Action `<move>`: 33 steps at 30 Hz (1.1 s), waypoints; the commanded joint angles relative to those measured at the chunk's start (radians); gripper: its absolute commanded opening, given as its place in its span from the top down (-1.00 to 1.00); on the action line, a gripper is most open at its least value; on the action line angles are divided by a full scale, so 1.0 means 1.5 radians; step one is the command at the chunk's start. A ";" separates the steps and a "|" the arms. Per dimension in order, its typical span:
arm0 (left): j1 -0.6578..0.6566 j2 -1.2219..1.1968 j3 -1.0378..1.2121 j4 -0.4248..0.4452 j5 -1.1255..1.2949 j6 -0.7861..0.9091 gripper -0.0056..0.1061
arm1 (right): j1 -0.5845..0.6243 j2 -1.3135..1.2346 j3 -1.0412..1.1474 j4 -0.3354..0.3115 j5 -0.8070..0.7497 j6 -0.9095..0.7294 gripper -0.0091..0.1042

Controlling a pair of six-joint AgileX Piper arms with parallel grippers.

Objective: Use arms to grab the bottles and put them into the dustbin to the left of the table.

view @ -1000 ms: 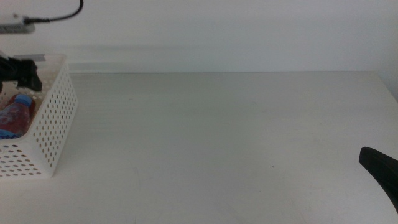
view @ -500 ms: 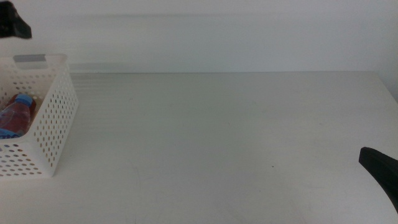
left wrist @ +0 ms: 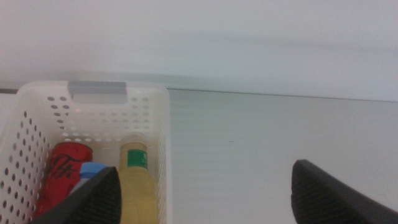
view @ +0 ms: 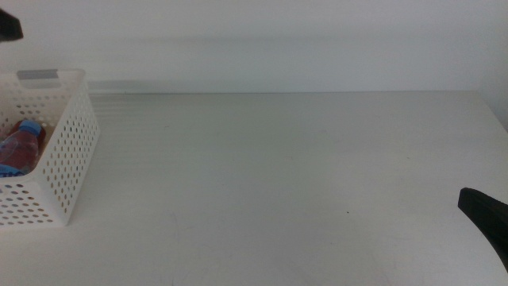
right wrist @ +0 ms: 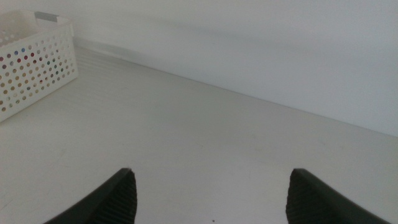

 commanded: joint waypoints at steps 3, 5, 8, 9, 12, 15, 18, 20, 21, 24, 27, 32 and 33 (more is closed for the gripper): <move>-0.029 -0.105 0.097 -0.064 -0.115 0.042 -0.71 | 0.000 0.005 -0.022 -0.009 -0.049 -0.006 -0.27; -0.060 -0.134 0.137 -0.063 -0.166 0.051 -0.71 | 0.000 0.005 -0.022 -0.009 -0.049 -0.006 -0.27; -0.102 -0.183 0.201 -0.064 -0.231 0.057 -0.71 | 0.000 0.005 -0.022 -0.009 -0.049 -0.006 -0.27; -0.112 -0.199 0.220 -0.065 -0.246 0.056 -0.71 | 0.000 0.005 -0.022 -0.009 -0.049 -0.006 -0.27; -0.129 -0.238 0.263 -0.073 -0.267 0.055 -0.71 | 0.000 0.005 -0.022 -0.009 -0.049 -0.006 -0.27; -0.130 -0.272 0.296 -0.075 -0.264 0.055 -0.71 | 0.000 0.005 -0.022 -0.009 -0.049 -0.006 -0.27; -0.130 -0.302 0.322 -0.082 -0.264 0.053 -0.71 | 0.000 0.005 -0.022 -0.009 -0.049 -0.006 -0.27; -0.130 -0.314 0.330 -0.085 -0.263 0.052 -0.71 | 0.000 0.005 -0.022 -0.009 -0.049 -0.006 -0.27; -0.130 -0.316 0.333 -0.085 -0.261 0.052 -0.71 | 0.000 0.005 -0.022 -0.009 -0.049 -0.006 -0.27; -0.129 -0.318 0.333 -0.085 -0.262 0.052 -0.71 | 0.000 0.005 -0.022 -0.009 -0.049 -0.006 -0.27; -0.130 -0.318 0.333 -0.084 -0.263 0.052 -0.71 | 0.000 0.005 -0.022 -0.009 -0.049 -0.006 -0.27; -0.206 -0.314 0.333 -0.083 -0.282 0.052 -0.71 | -0.001 0.005 -0.022 -0.009 -0.049 -0.006 -0.27; -0.210 -0.314 0.333 -0.083 -0.285 0.052 -0.71 | -0.001 0.005 -0.022 -0.013 -0.049 -0.006 -0.27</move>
